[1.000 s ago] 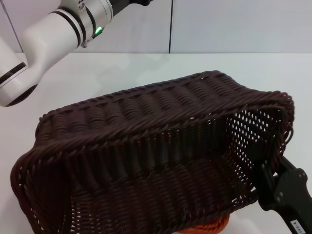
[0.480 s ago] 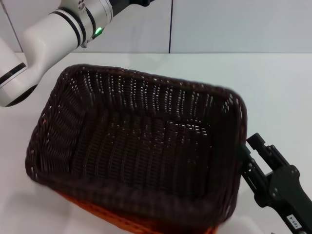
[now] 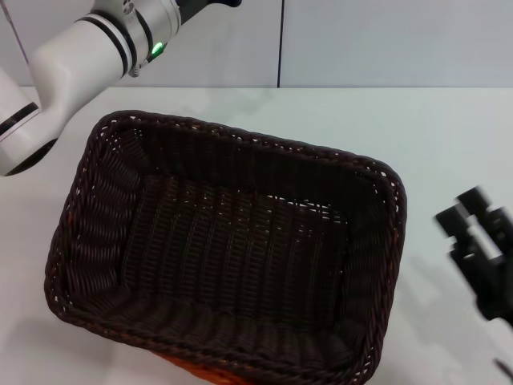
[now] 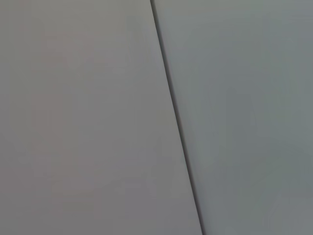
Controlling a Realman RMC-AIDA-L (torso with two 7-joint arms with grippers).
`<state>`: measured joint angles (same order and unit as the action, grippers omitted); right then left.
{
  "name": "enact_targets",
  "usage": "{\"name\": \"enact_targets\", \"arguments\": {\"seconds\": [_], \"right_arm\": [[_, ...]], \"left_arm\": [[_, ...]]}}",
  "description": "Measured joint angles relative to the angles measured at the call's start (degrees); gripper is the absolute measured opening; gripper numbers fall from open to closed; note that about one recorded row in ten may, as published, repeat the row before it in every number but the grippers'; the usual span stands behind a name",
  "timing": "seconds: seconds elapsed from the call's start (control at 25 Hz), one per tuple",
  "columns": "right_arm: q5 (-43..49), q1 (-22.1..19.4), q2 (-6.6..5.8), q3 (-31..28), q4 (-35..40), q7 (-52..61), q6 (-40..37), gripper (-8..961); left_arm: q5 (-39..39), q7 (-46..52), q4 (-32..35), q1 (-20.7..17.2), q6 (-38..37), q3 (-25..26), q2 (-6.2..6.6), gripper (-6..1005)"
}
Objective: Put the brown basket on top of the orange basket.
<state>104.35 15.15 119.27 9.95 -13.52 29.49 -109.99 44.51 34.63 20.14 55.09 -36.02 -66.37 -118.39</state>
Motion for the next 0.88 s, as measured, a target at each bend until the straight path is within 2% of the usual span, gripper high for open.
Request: {"name": "enact_targets", "arguments": {"seconds": [0.08,0.12,0.2,0.28,0.32,0.36,0.48,0.52,0.56,0.64,0.68,0.72,0.84,0.88], "right_arm": [[0.0,0.4,-0.09,-1.2,3.1,2.3,-2.3,526],[0.0,0.9,-0.21,-3.9,7.0,4.6,-4.2,526],[0.0,1.1,-0.24,-5.2,8.6,5.6,-4.9,526],[0.0,1.7,-0.37,-8.8,12.0,7.1,-5.4,526],[-0.1,2.5,-0.55,-12.7,14.6,7.9,-5.0,526],[-0.1,2.5,-0.55,-12.7,14.6,7.9,-5.0,526],[-0.1,4.9,-0.68,-20.3,19.0,8.6,-1.6,526],[-0.1,7.0,-0.92,-24.0,21.5,8.7,1.6,526],[-0.1,7.0,-0.92,-24.0,21.5,8.7,1.6,526],[-0.1,9.4,-1.48,-26.6,23.3,8.7,5.5,526],[-0.2,10.4,-1.82,-27.6,23.7,8.5,7.2,526],[-0.2,12.6,-2.57,-29.5,24.1,8.1,10.7,526],[-0.5,15.8,-3.69,-31.5,24.5,7.4,15.3,526],[-0.5,15.8,-3.69,-31.5,24.5,7.4,15.3,526]], "left_arm": [[0.0,0.0,0.0,0.0,0.0,0.0,0.0,843],[-0.1,0.2,1.2,-1.2,-0.4,0.0,0.0,843],[-0.4,0.5,2.3,-2.5,-1.1,0.0,-0.09,843],[-0.4,0.5,2.3,-2.5,-1.1,0.0,-0.09,843],[-2.7,0.6,3.0,-4.9,-4.0,0.0,-0.16,843],[-3.9,0.6,3.1,-5.7,-5.2,0.0,-0.16,843],[-8.7,-0.3,3.1,-8.8,-9.5,0.0,-0.14,843],[-10.0,-0.6,2.9,-9.6,-10.5,0.0,-0.13,843],[-12.4,-1.2,2.7,-11.0,-12.4,0.0,-0.13,843],[-12.4,-1.2,2.7,-11.0,-12.4,0.0,-0.13,843],[-14.4,-2.1,2.6,-12.3,-14.1,0.1,-0.14,843],[-21.6,-6.0,1.8,-15.9,-20.1,0.2,-0.18,843],[-21.6,-6.0,1.8,-15.9,-20.1,0.2,-0.18,843],[-21.6,-6.0,1.8,-15.9,-20.1,0.2,-0.18,843]]}}
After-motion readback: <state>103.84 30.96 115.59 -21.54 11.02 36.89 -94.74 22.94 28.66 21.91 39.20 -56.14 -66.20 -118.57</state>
